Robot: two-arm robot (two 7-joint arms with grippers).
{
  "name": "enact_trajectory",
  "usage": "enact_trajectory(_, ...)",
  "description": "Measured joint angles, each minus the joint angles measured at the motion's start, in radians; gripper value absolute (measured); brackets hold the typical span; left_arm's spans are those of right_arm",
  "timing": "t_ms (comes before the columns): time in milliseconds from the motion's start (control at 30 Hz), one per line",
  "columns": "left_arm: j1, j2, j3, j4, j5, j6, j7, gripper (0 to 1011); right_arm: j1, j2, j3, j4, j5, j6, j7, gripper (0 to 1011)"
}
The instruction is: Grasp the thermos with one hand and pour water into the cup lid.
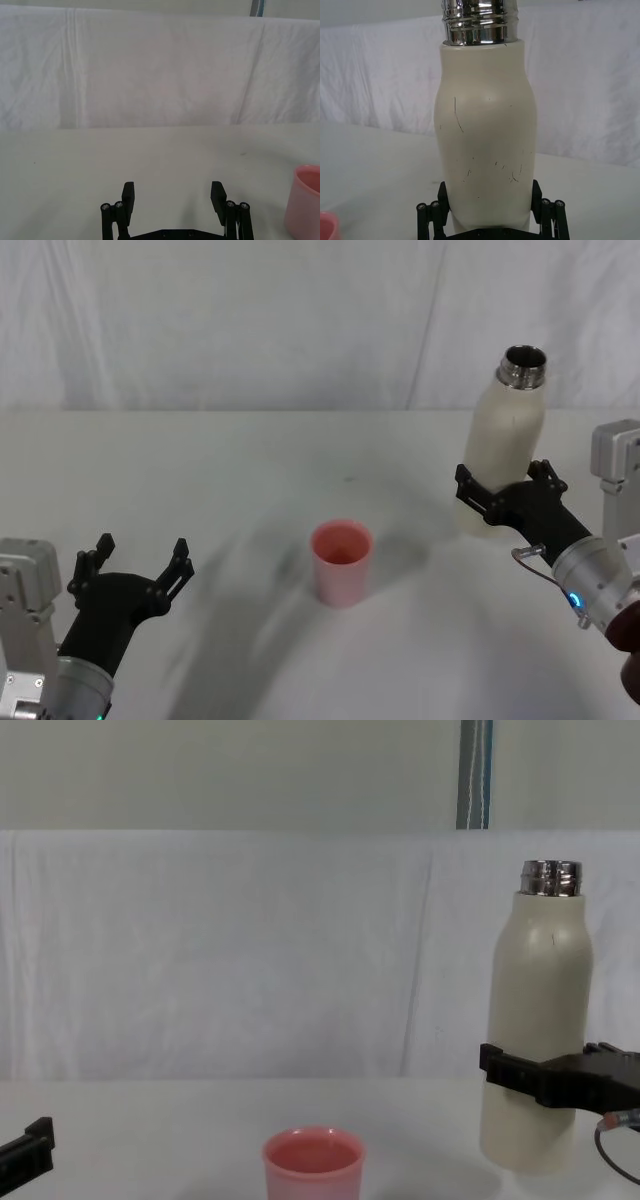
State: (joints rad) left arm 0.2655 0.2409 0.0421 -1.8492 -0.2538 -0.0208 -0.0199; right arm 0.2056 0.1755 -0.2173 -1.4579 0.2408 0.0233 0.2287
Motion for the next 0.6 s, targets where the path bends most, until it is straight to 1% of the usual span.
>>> enact_trajectory(367,0.000,0.000,0.000,0.000,0.000,0.000,0.000,1001,0.042,-0.027,-0.009,0.083,-0.010,-0.026,-0.013,961)
enact_trajectory(600,0.000,0.000,0.000,0.000,0.000,0.000,0.000,1001,0.061,-0.038,-0.009,0.113,-0.018,-0.034,-0.022,962)
